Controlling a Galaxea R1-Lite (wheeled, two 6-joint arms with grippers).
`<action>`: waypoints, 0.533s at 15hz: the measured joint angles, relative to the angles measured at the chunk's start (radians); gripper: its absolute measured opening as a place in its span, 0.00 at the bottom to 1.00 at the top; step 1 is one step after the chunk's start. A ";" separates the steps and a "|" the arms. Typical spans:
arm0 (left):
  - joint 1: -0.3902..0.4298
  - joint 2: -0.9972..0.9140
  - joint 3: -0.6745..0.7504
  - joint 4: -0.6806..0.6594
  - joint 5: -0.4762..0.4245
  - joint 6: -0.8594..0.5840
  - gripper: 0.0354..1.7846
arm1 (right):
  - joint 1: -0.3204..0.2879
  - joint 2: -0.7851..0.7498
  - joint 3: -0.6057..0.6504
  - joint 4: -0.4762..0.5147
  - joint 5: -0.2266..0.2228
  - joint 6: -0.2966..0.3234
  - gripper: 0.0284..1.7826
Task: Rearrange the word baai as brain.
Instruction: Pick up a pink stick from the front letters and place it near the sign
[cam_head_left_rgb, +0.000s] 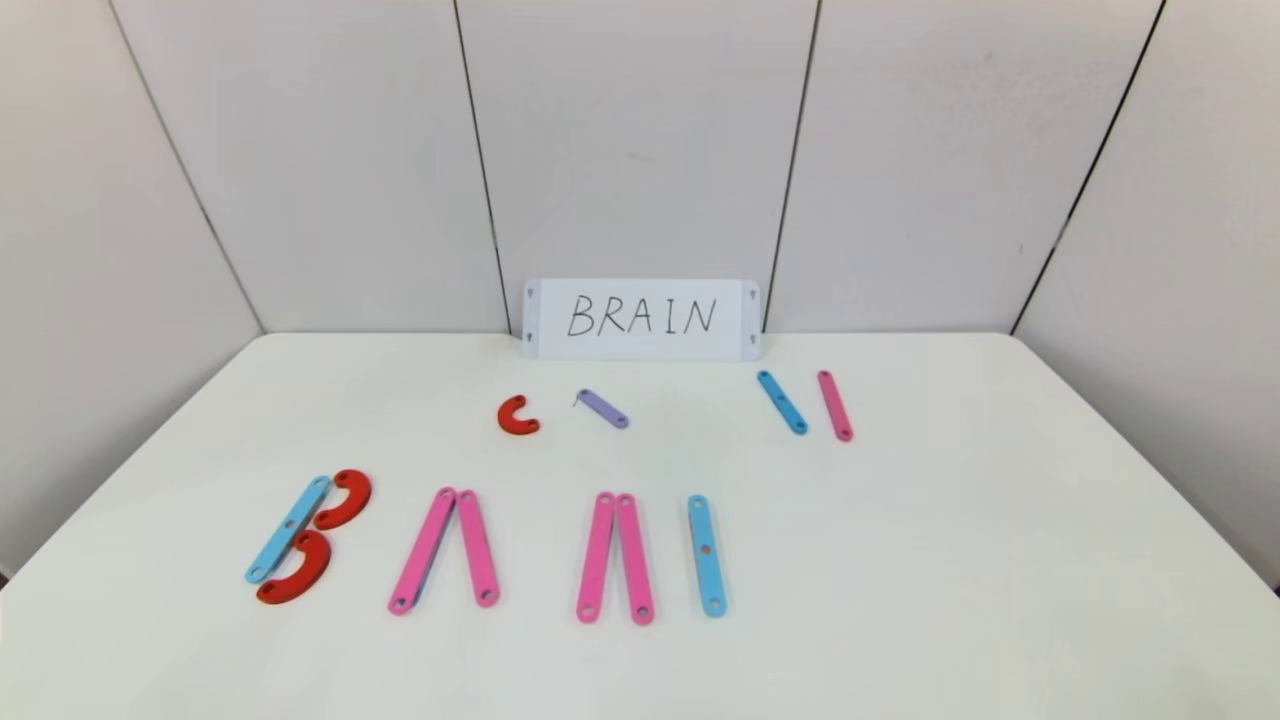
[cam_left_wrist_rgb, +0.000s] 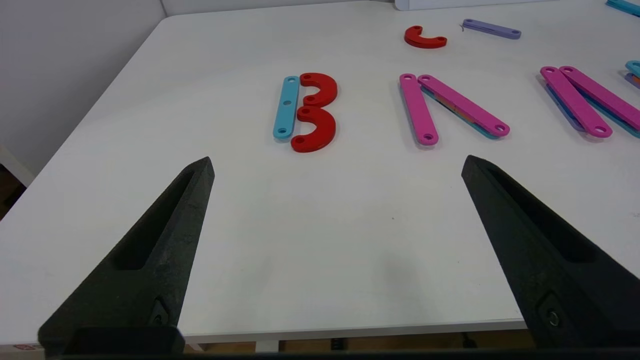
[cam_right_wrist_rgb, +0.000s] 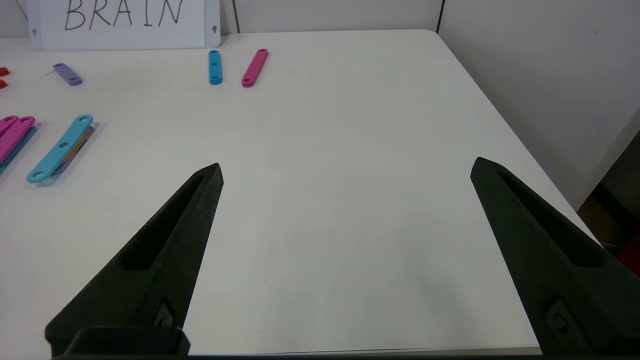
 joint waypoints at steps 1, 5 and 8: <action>0.000 0.000 0.000 0.000 0.001 -0.001 0.98 | 0.000 0.000 0.000 0.000 0.000 -0.002 0.97; 0.000 0.000 -0.002 0.009 0.003 -0.001 0.98 | 0.000 0.000 -0.020 0.019 -0.002 -0.027 0.97; 0.000 0.001 -0.041 0.023 -0.002 0.001 0.98 | 0.000 0.018 -0.084 0.025 -0.002 -0.030 0.97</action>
